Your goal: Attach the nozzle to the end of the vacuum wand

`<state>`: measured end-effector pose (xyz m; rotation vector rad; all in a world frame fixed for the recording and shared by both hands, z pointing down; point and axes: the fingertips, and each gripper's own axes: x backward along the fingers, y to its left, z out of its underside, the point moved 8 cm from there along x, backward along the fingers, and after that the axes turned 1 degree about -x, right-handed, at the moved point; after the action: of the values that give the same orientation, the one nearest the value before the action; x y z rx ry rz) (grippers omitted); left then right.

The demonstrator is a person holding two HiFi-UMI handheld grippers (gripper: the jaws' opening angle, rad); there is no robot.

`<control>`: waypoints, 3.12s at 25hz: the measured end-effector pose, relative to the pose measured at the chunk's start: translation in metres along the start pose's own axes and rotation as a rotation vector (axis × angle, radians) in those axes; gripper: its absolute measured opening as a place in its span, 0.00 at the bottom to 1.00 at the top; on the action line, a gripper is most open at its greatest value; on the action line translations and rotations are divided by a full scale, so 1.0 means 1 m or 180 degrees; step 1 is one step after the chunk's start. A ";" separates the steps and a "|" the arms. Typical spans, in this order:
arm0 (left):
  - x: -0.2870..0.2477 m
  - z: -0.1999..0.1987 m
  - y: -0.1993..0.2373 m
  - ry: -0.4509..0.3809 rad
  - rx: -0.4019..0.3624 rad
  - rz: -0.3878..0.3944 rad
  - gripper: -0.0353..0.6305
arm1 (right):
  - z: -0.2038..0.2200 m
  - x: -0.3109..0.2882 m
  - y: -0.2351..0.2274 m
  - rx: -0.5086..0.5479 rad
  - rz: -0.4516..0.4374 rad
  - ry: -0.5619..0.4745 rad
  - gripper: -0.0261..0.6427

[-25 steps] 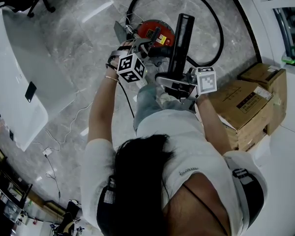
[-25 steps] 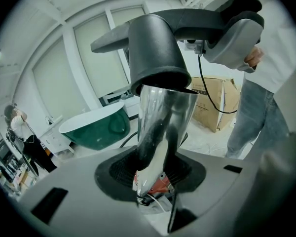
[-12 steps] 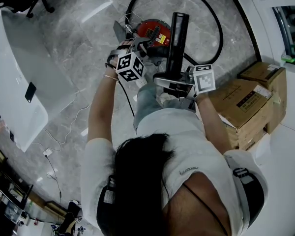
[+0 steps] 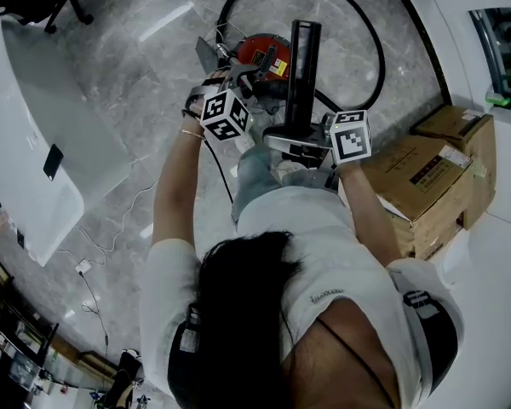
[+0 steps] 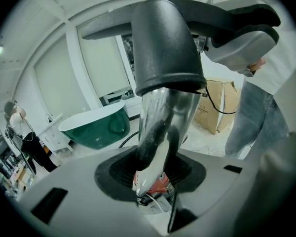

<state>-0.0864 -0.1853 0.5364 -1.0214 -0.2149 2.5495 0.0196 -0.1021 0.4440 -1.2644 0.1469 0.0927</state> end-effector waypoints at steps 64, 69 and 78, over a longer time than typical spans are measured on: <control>0.005 0.008 0.004 -0.0185 0.0395 0.0058 0.30 | 0.020 -0.017 -0.026 0.2690 0.1634 0.0644 0.13; 0.005 0.012 0.001 -0.0156 0.0410 -0.0009 0.30 | 0.020 -0.016 -0.031 0.2744 0.1559 0.0766 0.13; 0.008 0.019 -0.001 -0.0083 0.0461 -0.0004 0.30 | 0.021 -0.023 -0.035 0.2986 0.1622 0.0873 0.13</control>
<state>-0.1043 -0.1813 0.5455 -0.9336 -0.0368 2.5365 0.0035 -0.0918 0.4865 -0.2742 0.6665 0.2539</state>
